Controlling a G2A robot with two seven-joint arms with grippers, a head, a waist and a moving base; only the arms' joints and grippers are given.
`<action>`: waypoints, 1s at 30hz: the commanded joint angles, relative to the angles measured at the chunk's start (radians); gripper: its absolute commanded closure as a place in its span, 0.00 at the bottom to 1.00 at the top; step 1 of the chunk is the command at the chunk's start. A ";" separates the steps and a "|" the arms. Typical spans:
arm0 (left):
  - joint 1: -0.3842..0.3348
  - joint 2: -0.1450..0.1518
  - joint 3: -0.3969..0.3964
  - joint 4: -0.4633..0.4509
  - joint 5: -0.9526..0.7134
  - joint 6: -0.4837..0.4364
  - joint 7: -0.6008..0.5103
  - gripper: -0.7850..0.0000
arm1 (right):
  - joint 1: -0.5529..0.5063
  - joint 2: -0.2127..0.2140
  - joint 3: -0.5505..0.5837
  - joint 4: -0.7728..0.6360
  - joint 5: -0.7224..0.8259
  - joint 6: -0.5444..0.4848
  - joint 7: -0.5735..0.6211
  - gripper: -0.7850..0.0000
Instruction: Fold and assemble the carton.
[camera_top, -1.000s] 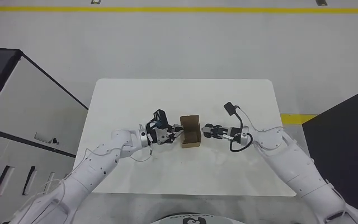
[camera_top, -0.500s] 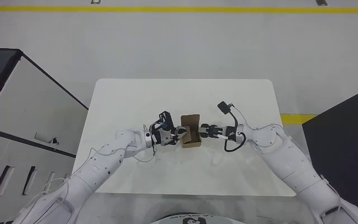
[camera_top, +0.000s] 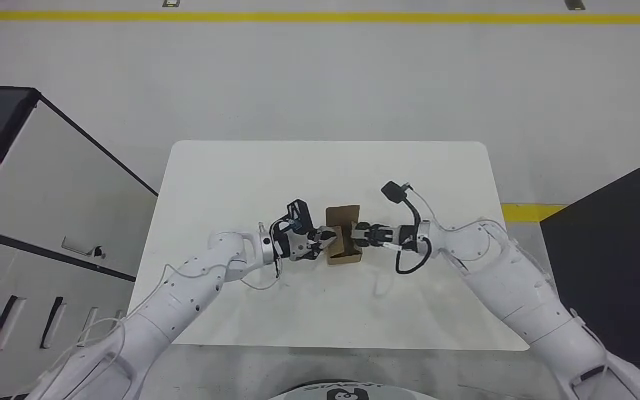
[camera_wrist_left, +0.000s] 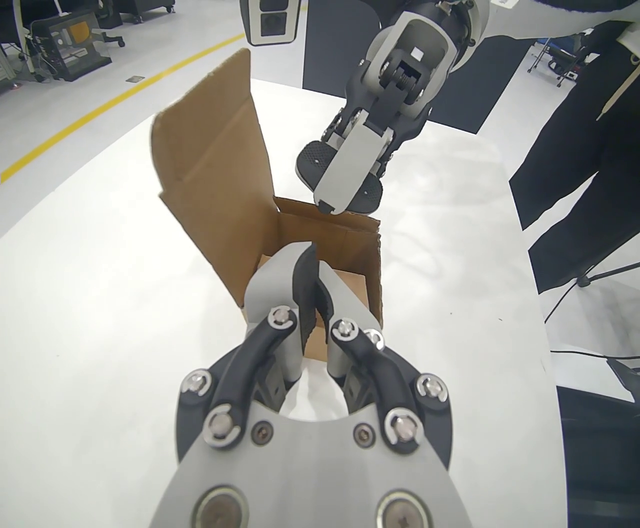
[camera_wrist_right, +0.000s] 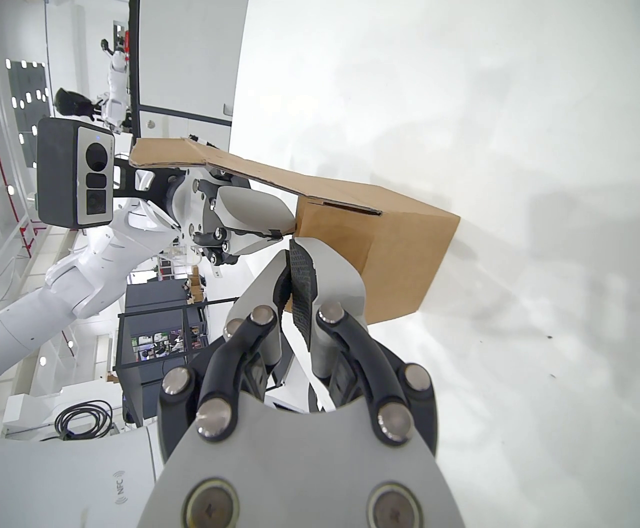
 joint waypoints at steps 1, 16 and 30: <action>0.002 0.000 -0.006 0.000 0.003 -0.002 0.003 1.00 | 0.002 -0.001 0.001 -0.004 -0.005 0.002 0.000 1.00; 0.016 -0.005 -0.025 -0.013 0.024 -0.024 0.011 1.00 | 0.029 -0.017 -0.036 -0.006 -0.081 0.047 0.016 1.00; 0.000 -0.027 -0.005 0.007 0.033 -0.038 -0.003 1.00 | 0.055 -0.033 -0.055 0.014 -0.098 0.069 0.025 1.00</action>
